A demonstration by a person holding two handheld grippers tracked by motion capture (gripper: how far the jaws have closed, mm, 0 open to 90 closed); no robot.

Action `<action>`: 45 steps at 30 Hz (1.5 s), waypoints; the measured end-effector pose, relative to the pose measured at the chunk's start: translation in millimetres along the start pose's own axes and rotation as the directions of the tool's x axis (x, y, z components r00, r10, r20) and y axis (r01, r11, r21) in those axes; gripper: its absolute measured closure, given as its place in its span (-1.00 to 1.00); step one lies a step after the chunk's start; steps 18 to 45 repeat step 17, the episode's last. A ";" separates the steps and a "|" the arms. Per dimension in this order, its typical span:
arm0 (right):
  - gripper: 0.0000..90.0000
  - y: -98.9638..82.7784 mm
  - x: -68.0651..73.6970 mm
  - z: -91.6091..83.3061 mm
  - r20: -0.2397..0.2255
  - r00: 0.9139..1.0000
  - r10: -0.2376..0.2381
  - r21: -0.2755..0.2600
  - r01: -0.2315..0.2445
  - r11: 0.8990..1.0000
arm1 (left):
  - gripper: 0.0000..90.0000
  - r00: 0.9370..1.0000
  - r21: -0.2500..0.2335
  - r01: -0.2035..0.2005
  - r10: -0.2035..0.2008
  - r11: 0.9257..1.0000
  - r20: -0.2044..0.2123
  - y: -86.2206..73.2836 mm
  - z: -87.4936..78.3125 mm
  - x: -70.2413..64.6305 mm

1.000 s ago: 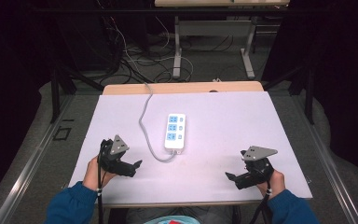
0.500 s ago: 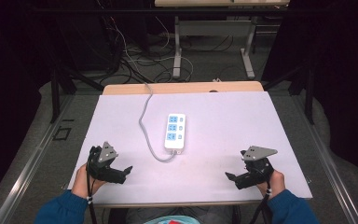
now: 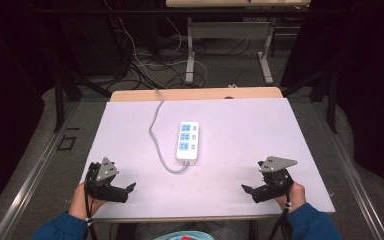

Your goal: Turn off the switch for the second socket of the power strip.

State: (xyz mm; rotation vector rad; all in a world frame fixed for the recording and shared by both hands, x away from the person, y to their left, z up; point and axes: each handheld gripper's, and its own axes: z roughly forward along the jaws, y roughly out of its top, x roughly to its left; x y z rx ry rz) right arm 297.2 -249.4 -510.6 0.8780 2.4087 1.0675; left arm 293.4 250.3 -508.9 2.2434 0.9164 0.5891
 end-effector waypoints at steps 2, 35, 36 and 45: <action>-0.94 0.0 -0.1 0.0 0.001 1.000 0.000 0.001 0.000 1.000 | -0.99 1.000 -0.001 0.004 -0.004 1.000 0.001 -1.9 -2.2 -0.2; -0.94 -0.6 -0.1 1.3 0.006 1.000 0.001 -0.019 -0.001 1.000 | -0.99 1.000 0.014 0.012 -0.012 1.000 0.000 -9.5 -4.6 -0.2; -0.94 -0.6 -0.1 1.3 0.006 1.000 0.001 -0.019 -0.001 1.000 | -0.99 1.000 0.014 0.012 -0.012 1.000 0.000 -9.5 -4.6 -0.2; -0.94 -0.6 -0.1 1.3 0.006 1.000 0.001 -0.019 -0.001 1.000 | -0.99 1.000 0.014 0.012 -0.012 1.000 0.000 -9.5 -4.6 -0.2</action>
